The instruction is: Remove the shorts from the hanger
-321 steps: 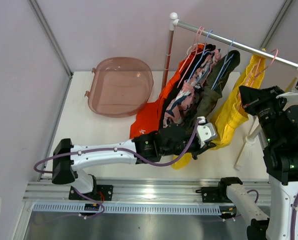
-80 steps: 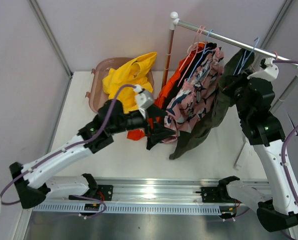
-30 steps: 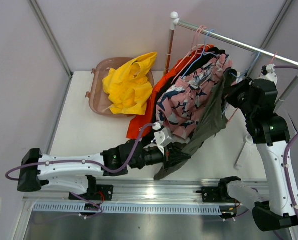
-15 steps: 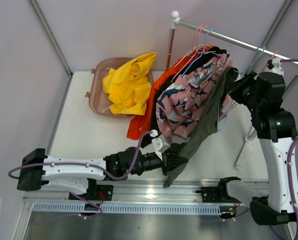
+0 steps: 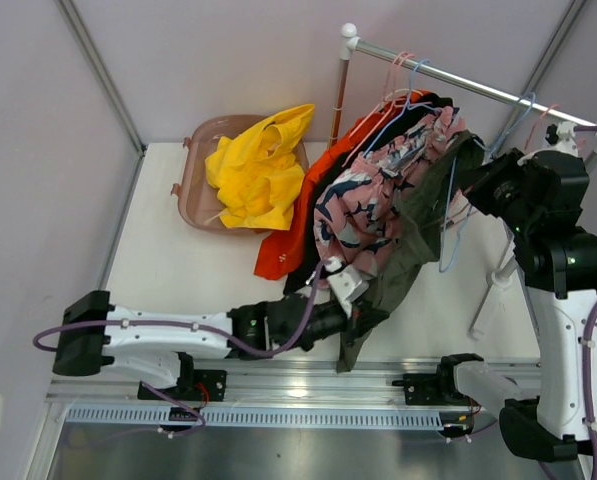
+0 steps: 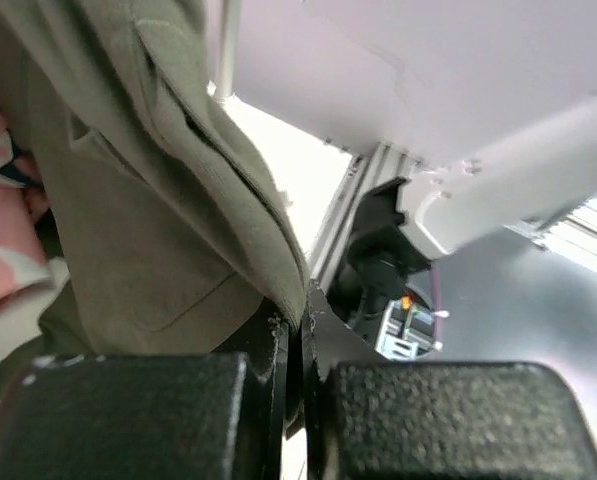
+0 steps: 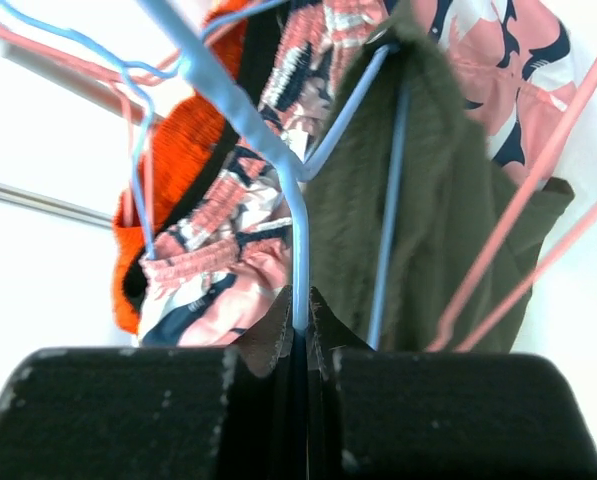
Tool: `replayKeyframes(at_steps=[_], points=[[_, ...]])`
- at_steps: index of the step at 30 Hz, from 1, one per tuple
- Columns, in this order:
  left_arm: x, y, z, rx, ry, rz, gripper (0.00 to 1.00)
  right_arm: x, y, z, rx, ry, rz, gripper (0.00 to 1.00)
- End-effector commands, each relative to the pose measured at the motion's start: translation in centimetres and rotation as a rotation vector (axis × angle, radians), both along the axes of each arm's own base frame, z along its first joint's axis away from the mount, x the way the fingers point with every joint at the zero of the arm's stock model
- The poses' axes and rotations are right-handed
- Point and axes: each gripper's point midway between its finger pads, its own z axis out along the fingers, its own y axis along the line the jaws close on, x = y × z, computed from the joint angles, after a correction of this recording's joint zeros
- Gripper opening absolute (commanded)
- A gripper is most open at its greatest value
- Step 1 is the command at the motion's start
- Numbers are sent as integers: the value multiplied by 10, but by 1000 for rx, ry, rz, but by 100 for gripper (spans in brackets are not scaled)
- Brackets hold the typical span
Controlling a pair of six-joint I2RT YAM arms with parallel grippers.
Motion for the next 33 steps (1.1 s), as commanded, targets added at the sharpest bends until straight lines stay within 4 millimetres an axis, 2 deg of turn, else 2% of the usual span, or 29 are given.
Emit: replayKeyframes(at_steps=[1,2,3,4,5,7,8,9,10,11,14,15,17,18,20,21,22,24,25,26,28,32,33], points=[[38,-25,27,37,23,91,0,-23,-2,58,49,-196,1,0],[60,-25,25,48,29,129,0,-35,3,64,59,-206,38,0],[70,-31,50,4,24,142,0,-44,6,57,64,-164,58,0],[78,-35,44,23,25,148,0,-53,14,56,76,-151,102,0],[95,-32,45,27,20,176,0,-62,16,56,81,-140,119,0],[112,-37,63,8,5,199,0,-82,20,55,92,-103,151,0],[128,-33,74,-4,2,233,0,-89,25,55,97,-91,181,0],[134,-32,71,13,10,239,0,-95,25,56,98,-85,189,0],[140,-32,83,-3,6,247,0,-106,26,59,101,-84,196,0],[146,-30,82,2,9,253,0,-110,26,62,98,-88,202,0],[143,-23,88,-9,-3,239,0,-114,19,70,70,-117,172,0],[138,-21,90,-18,2,221,0,-110,17,71,64,-125,164,0],[126,-16,79,-6,27,185,0,-97,15,65,51,-108,148,0],[117,-8,90,-32,23,171,0,-89,15,68,51,-126,145,0],[104,2,69,23,38,168,0,-72,14,62,46,-113,130,0],[100,8,67,35,40,178,0,-63,13,66,41,-132,121,0],[89,18,65,50,44,167,0,-51,13,61,34,-116,114,0],[81,31,61,64,44,184,0,-32,11,61,22,-127,97,0],[74,43,71,39,36,185,0,-25,10,60,13,-125,93,0],[65,51,62,73,47,178,0,-11,9,55,5,-109,81,0],[56,71,75,41,48,192,0,4,7,59,-11,-132,69,0],[48,99,62,39,70,206,0,37,2,63,-52,-152,36,0],[47,104,52,48,80,210,0,50,1,63,-63,-145,31,0]])
